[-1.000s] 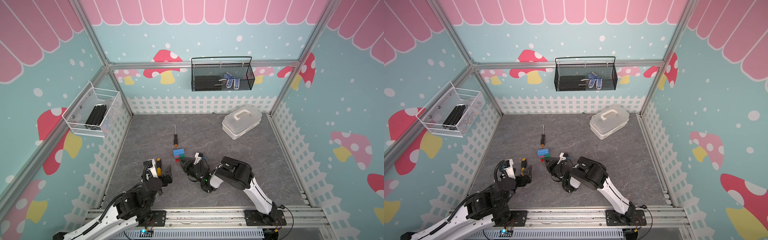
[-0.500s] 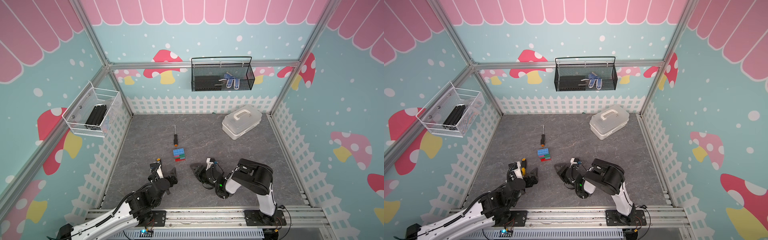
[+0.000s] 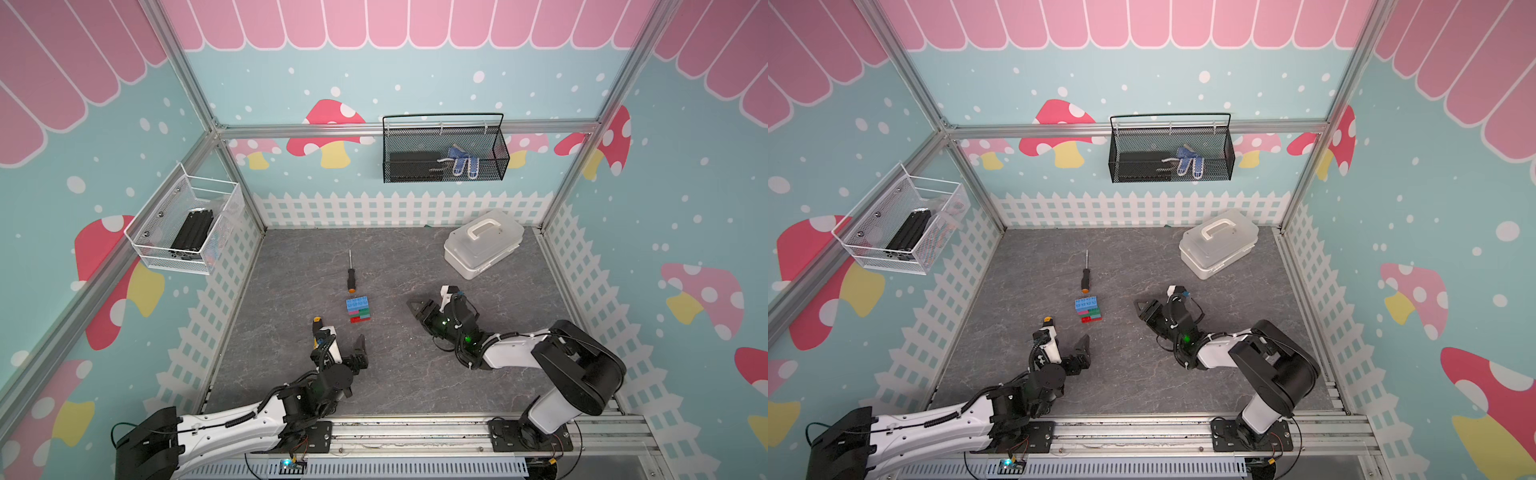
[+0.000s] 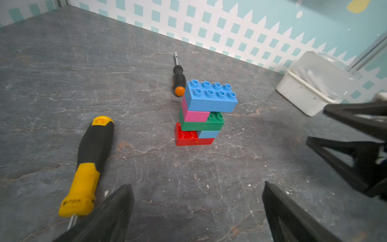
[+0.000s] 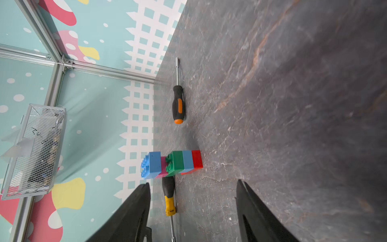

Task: Assemble the number 5 with lego
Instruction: Adjust the lego brick at the center of the board.

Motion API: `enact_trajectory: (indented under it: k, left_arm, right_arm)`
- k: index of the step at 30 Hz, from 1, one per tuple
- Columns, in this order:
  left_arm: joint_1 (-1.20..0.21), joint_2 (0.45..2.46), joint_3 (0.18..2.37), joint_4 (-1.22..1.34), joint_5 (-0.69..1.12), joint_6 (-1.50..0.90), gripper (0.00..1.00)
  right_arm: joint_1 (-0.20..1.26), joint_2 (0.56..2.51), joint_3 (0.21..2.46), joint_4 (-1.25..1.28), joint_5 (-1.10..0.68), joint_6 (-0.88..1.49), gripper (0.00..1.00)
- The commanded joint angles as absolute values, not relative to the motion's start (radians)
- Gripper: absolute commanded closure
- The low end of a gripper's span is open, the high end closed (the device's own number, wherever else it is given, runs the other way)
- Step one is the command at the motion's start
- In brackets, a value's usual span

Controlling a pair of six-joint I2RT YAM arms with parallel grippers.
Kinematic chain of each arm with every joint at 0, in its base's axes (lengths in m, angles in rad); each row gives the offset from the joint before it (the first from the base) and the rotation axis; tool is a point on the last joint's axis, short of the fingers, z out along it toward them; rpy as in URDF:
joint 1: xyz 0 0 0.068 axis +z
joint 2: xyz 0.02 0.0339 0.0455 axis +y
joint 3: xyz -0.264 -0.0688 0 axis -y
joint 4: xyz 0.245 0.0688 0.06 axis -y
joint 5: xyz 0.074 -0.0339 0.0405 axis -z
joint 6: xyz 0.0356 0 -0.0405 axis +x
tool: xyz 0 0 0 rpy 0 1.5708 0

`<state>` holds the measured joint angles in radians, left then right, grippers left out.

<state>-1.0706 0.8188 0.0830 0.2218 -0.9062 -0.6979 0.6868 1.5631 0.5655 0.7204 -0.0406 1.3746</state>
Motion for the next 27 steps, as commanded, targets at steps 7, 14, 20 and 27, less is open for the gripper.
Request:
enact_trajectory:
  k: [7, 14, 20, 27]
  left_arm:
    - [-1.081, 1.158, 0.130, 0.596, -1.104, -0.600, 0.01]
    - [-0.984, 1.431, 0.126, 0.952, -0.926, -0.562, 0.01]
    - [-0.934, 1.483, 0.143, 0.976, -0.879, -0.513, 0.01]
    - [-0.901, 1.606, 0.160, 1.127, -0.848, -0.483, 0.01]
  right_arm:
    - [0.524, 1.499, 0.661, 0.380, -0.166, 1.095, 0.31]
    - [0.463, 1.558, 0.673, 0.382, -0.190, 1.061, 0.31]
    - [0.427, 1.558, 0.656, 0.409, -0.196, 1.053, 0.31]
    - [0.415, 1.563, 0.653, 0.420, -0.208, 1.050, 0.31]
